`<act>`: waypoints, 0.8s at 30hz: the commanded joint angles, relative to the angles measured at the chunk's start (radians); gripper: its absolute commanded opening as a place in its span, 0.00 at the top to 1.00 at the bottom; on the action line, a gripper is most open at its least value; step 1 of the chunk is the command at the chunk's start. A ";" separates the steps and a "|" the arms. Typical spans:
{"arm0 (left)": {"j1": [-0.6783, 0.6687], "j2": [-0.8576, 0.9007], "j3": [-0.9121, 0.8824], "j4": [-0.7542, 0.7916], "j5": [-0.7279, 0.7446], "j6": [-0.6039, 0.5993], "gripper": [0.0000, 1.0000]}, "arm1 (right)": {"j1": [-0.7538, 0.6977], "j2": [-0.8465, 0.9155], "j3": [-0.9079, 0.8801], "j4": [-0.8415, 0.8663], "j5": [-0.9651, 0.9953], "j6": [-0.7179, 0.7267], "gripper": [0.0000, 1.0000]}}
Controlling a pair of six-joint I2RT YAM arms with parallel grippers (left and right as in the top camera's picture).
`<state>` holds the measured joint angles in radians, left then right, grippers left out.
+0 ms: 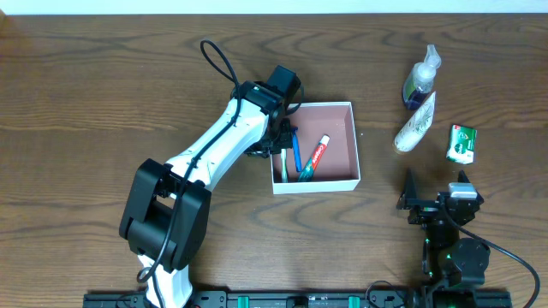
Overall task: Pack container
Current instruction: 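Lower the razor beside the toothbrush and open the left gripper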
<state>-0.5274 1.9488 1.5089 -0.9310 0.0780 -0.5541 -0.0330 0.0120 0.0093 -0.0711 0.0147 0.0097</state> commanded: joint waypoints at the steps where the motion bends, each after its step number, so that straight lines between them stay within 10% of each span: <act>1: 0.000 0.010 -0.013 0.001 -0.018 -0.004 0.94 | 0.010 -0.006 -0.004 -0.003 -0.005 -0.015 0.01; 10: 0.000 0.010 -0.013 -0.002 -0.018 0.011 0.93 | 0.010 -0.006 -0.004 -0.003 -0.004 -0.015 0.01; 16: 0.000 0.009 -0.011 -0.003 -0.013 0.045 0.51 | 0.010 -0.006 -0.004 -0.003 -0.004 -0.015 0.01; 24: 0.000 -0.003 0.011 -0.014 -0.013 0.053 0.50 | 0.010 -0.006 -0.004 -0.003 -0.005 -0.015 0.01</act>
<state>-0.5274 1.9488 1.5089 -0.9360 0.0750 -0.5190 -0.0330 0.0120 0.0093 -0.0711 0.0147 0.0097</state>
